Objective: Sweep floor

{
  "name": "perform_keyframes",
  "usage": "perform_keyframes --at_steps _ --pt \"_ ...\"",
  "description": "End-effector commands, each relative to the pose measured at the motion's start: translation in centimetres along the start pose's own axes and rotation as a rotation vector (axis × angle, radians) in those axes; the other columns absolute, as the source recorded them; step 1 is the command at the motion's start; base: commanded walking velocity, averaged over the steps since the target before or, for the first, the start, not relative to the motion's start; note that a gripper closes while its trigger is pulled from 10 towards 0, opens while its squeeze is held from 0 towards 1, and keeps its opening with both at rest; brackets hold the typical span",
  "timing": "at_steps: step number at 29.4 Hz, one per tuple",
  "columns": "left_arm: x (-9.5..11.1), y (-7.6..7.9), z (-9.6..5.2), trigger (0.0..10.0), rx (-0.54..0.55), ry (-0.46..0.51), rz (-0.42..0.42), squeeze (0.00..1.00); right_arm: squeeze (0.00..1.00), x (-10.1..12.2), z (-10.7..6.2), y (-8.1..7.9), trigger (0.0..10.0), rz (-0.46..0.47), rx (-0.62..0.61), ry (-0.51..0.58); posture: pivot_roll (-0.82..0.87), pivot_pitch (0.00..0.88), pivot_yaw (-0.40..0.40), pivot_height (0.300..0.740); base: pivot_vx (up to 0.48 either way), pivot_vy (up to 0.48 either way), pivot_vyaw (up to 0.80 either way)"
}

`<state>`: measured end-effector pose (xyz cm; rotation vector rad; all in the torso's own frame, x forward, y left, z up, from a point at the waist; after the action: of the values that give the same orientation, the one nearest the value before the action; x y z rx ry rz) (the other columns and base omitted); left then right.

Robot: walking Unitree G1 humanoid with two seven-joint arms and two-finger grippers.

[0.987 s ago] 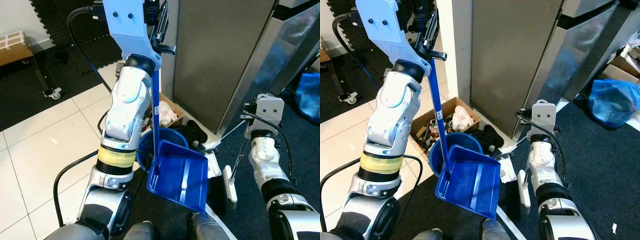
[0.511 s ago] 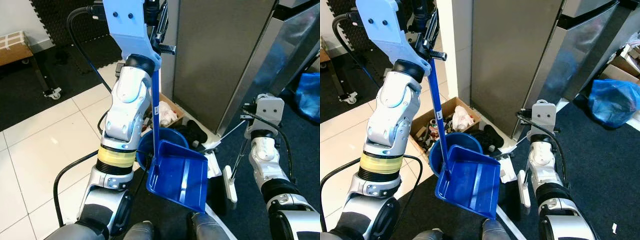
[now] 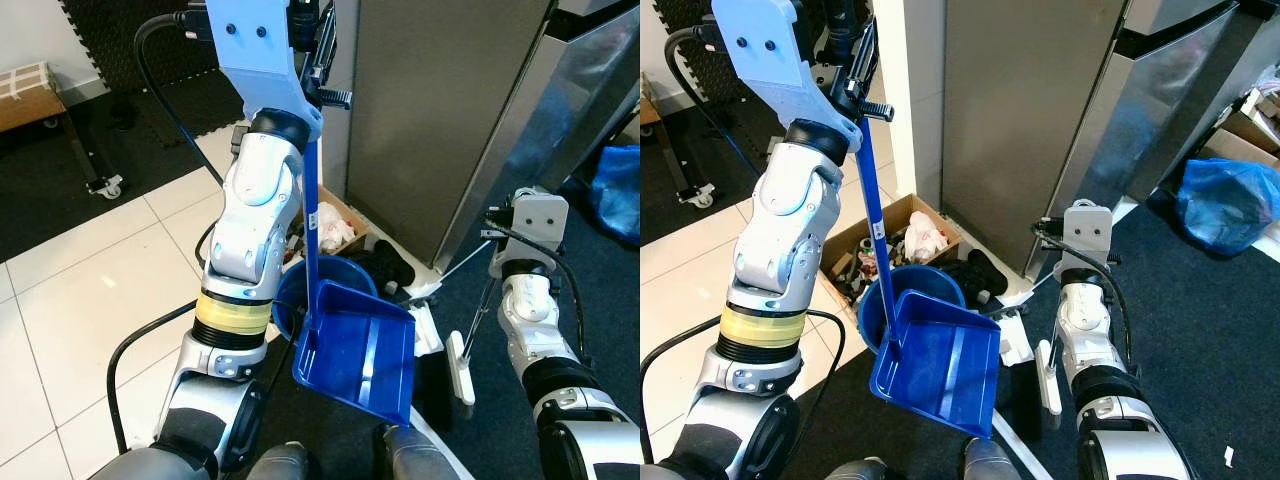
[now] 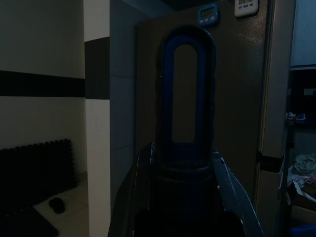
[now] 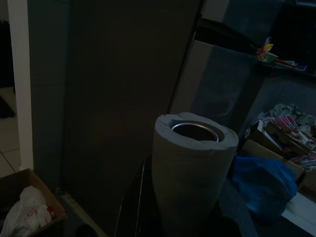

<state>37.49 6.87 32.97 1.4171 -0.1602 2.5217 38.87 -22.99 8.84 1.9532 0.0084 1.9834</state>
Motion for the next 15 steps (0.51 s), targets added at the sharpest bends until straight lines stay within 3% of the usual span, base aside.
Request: perform_keyframes --at_steps 1,15 --pt "0.43 0.42 -0.11 10.0 -0.012 0.014 -0.006 0.0 0.0 0.83 0.25 0.23 10.0 -0.007 0.001 0.034 0.0 0.026 -0.006 0.74 0.0 0.0 0.0" --pt "0.42 0.36 -0.1 10.0 -0.01 0.014 -0.005 0.0 0.0 0.73 0.22 0.23 10.0 -0.007 -0.001 0.03 0.0 0.03 -0.006 0.74 0.0 0.0 0.0"
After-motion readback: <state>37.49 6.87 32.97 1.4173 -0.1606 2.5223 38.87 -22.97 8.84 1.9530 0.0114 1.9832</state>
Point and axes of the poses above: a point about 5 cm out from each wrist's last joint towards the gripper, its own z axis pointing out of the wrist towards the gripper, its own x axis along the axis of the wrist's last joint, y = z × x, the point moved 6 cm from there along z, pointing out of the wrist towards the gripper, and after that the axes turned 2 degrees about -z, right-handed, at the moved point
